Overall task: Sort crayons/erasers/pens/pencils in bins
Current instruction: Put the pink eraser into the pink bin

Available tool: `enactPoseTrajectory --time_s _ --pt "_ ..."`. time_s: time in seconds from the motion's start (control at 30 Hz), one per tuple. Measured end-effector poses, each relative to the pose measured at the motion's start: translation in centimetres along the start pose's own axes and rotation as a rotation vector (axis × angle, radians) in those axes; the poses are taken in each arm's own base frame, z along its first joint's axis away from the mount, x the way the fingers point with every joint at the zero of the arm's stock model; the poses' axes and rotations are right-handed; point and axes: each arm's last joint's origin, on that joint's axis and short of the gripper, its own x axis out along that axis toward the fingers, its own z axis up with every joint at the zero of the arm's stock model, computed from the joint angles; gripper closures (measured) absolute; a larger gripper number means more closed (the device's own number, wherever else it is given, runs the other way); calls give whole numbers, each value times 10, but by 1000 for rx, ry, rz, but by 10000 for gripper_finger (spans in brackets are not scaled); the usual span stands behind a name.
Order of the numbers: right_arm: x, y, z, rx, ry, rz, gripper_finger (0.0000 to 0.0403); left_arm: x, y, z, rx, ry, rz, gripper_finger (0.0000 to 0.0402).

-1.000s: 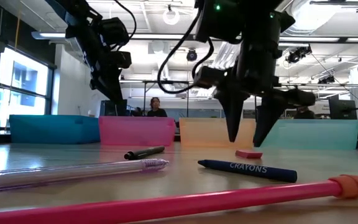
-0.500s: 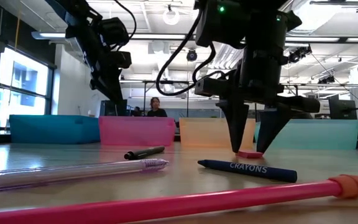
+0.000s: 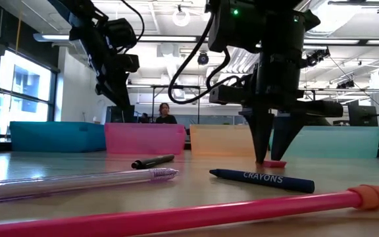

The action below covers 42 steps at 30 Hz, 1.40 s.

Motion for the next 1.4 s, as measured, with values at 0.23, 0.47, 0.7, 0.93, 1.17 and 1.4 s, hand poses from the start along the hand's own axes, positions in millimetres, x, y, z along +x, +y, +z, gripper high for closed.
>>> enactPoseTrajectory --time_s 0.23,0.47,0.7,0.93,1.17,1.4 --pt "1 2 0 -3 3 20 345 0 0 0 0 -1 0 248" --pt "-6 9 0 -42 -5 44 346 0 0 -1 -1 7 0 248" --pt "-27 28 15 -48 -69 105 347 -3 4 -2 9 5 6 248" --pt "-44 45 46 -39 -130 193 347 -15 15 -4 -9 -21 34 248" --pt "-69 60 104 -79 -237 308 347 -29 24 -5 -43 -74 64 248" --pt "-94 68 160 -139 -411 456 347 -32 26 -6 -53 -76 69 248"
